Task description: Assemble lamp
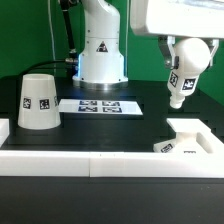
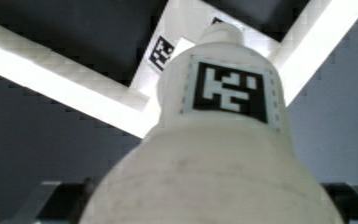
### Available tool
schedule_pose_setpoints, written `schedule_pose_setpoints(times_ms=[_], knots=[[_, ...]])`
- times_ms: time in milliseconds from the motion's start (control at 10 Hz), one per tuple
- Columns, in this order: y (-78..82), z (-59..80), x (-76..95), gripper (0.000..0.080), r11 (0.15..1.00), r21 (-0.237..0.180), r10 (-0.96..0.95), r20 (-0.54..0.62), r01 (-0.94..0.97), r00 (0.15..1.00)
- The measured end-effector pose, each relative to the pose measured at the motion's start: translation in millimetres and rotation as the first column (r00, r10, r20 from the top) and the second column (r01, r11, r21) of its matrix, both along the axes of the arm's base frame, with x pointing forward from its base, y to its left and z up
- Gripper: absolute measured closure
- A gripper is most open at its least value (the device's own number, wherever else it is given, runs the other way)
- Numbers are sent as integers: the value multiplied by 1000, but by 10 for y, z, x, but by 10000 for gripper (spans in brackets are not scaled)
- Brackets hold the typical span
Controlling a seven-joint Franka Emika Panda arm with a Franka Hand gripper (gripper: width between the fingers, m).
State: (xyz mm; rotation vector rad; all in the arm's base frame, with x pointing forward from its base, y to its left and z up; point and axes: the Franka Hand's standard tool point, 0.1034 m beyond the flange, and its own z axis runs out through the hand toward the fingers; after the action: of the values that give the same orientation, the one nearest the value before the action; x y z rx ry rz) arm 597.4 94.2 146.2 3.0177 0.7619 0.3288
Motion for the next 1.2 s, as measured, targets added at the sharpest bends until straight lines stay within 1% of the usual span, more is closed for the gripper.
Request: schedule_pose_setpoints(times_ms=[200,400,600,800,900,1000,1200], knots=[[5,-5,4,222,1000,1,1,3,-1,1000],[38,23,113,222,1000,12,10,60,-11,998],[130,98,209,222,1000,18,17,89,-19,996],[124,85,211,222,1000,19,23,102,-25,995],[113,87,231,222,999,23,23,126,-26,992],[113,30,217,222,999,22,30,124,-33,992],[105,-24,221,222,999,18,43,122,-45,992]])
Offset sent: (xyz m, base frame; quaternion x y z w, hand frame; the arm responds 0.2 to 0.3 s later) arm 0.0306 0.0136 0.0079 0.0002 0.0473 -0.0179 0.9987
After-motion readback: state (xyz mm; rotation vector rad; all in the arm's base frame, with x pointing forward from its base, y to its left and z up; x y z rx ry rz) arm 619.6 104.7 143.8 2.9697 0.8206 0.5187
